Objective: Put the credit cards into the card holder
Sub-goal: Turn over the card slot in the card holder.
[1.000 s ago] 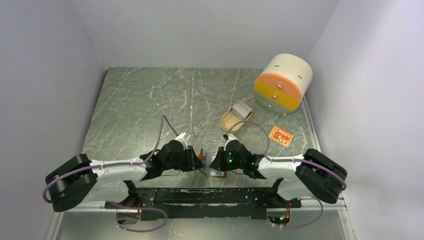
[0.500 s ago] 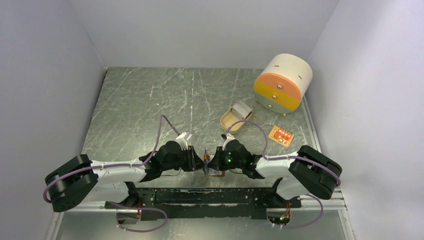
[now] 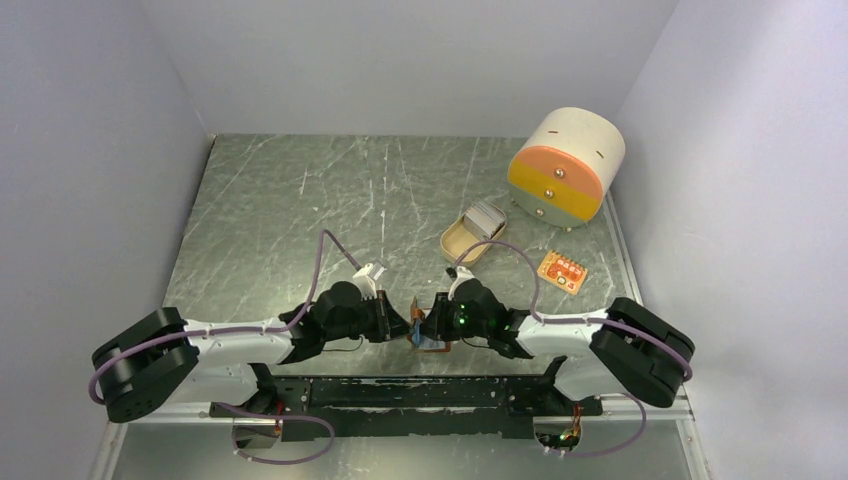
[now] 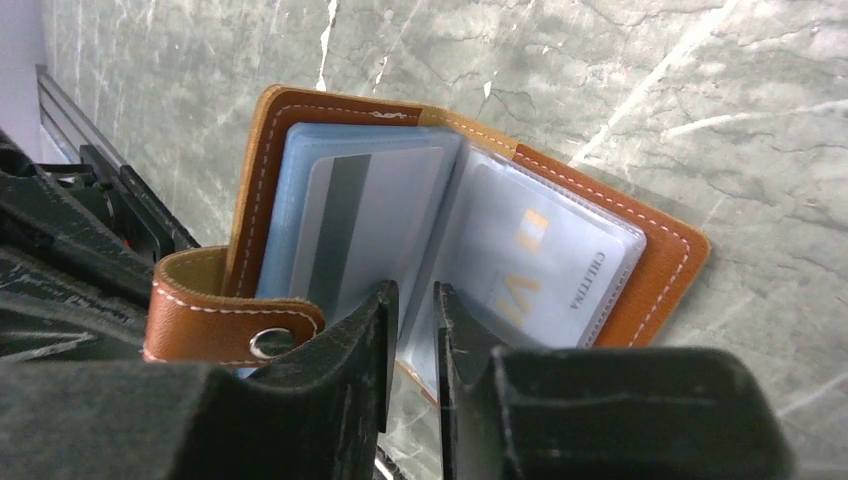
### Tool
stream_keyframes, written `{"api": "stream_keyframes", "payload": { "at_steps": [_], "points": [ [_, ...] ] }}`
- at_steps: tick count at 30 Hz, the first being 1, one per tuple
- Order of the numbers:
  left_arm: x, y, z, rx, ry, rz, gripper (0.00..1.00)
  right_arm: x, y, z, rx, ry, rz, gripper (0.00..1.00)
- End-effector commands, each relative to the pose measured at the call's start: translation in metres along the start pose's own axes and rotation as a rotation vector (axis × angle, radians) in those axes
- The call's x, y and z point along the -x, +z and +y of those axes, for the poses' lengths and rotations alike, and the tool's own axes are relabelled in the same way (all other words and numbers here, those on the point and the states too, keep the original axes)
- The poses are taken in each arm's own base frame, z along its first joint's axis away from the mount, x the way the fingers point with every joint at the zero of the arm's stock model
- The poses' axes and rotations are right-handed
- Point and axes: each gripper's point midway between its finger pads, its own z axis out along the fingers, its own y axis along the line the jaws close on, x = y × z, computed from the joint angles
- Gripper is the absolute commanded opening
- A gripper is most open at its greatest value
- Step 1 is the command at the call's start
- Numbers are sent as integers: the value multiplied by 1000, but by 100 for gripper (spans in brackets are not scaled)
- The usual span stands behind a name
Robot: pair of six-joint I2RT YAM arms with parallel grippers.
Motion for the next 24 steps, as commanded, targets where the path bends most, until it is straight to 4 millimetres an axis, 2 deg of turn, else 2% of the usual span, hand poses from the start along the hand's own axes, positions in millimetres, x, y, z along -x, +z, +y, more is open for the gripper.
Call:
{"api": "stream_keyframes", "payload": {
  "at_steps": [1,5,11,18,24],
  "points": [
    [-1,4,-1,-2,-1,3,9,0,-10,-8,-37,12,-17,26],
    [-4,6,9,43,-7,17,9,8,-19,-4,-29,36,-55,30],
    [-3,10,8,52,3,25,9,16,-31,6,21,71,-104,36],
    [-4,9,9,55,-3,25,9,15,-34,14,59,87,-95,34],
    [-3,8,9,59,-4,22,9,15,-36,19,90,115,-99,39]
  ]
}}
